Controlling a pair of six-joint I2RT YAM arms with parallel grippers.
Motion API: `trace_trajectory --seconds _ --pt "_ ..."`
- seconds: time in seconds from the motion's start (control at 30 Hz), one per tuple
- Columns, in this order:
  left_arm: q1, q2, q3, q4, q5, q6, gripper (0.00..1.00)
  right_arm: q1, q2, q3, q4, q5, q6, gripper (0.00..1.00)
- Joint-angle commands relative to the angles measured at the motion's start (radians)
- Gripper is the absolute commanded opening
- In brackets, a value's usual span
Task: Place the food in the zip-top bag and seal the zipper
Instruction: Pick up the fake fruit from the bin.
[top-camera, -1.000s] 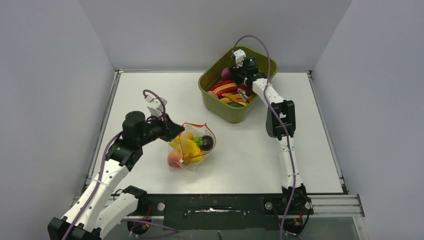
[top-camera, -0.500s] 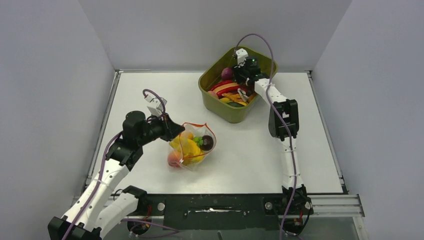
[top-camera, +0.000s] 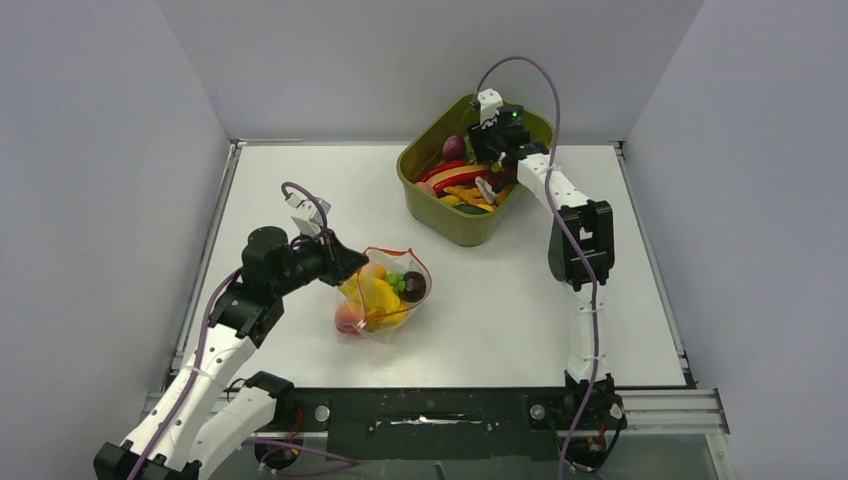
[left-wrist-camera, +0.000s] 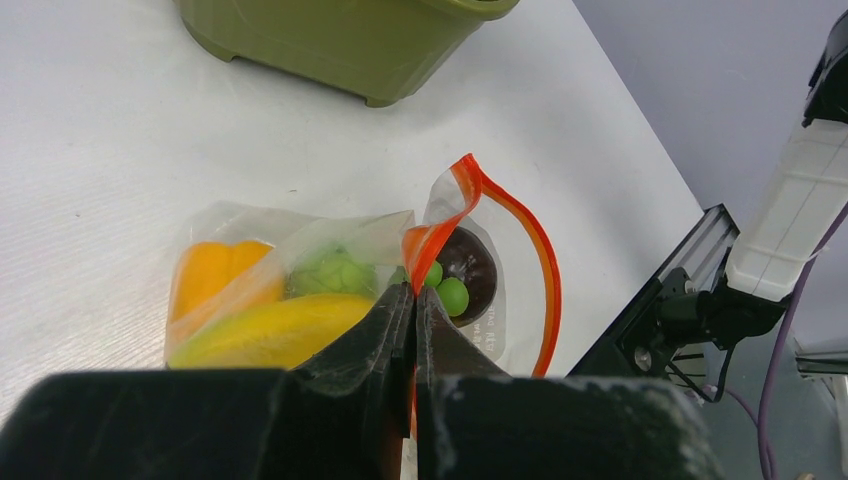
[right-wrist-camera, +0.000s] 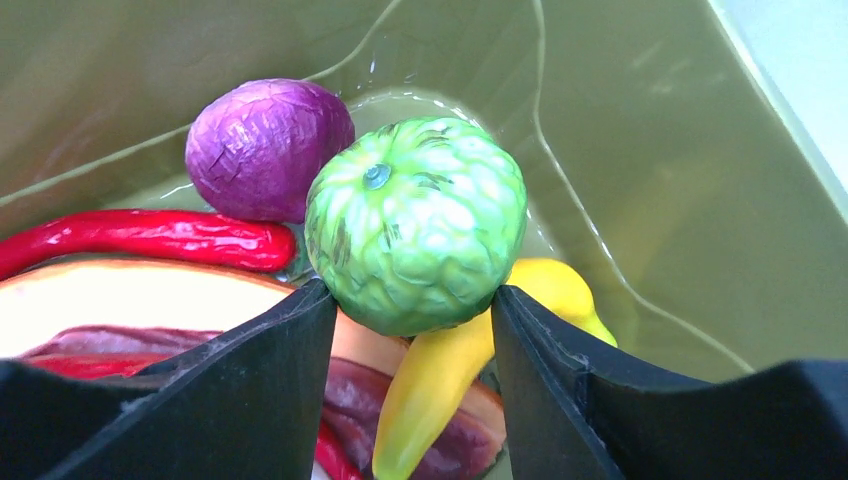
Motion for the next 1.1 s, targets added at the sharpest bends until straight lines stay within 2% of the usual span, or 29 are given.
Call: trace_trajectory --seconds 0.0,0.27,0.47,0.63,0.9,1.07 --pt "0.002 -0.019 0.005 0.041 0.005 -0.010 0.00 0.000 -0.151 -0.055 0.011 -0.015 0.045 0.48" --pt "0.004 -0.020 0.024 0.032 -0.007 0.007 0.00 0.002 -0.360 -0.268 -0.012 -0.054 0.150 0.47" --pt "0.003 -0.025 0.021 0.041 -0.007 0.009 0.00 0.014 -0.574 -0.474 0.006 -0.158 0.197 0.46" --pt "0.003 -0.022 0.018 0.053 -0.005 0.004 0.00 0.031 -0.773 -0.636 0.045 -0.297 0.229 0.46" --pt "0.003 -0.024 0.019 0.063 -0.001 -0.005 0.00 0.053 -0.978 -0.826 0.097 -0.645 0.331 0.46" --pt "0.002 -0.026 0.021 0.064 0.001 -0.006 0.00 0.127 -1.075 -0.907 0.111 -0.734 0.372 0.47"
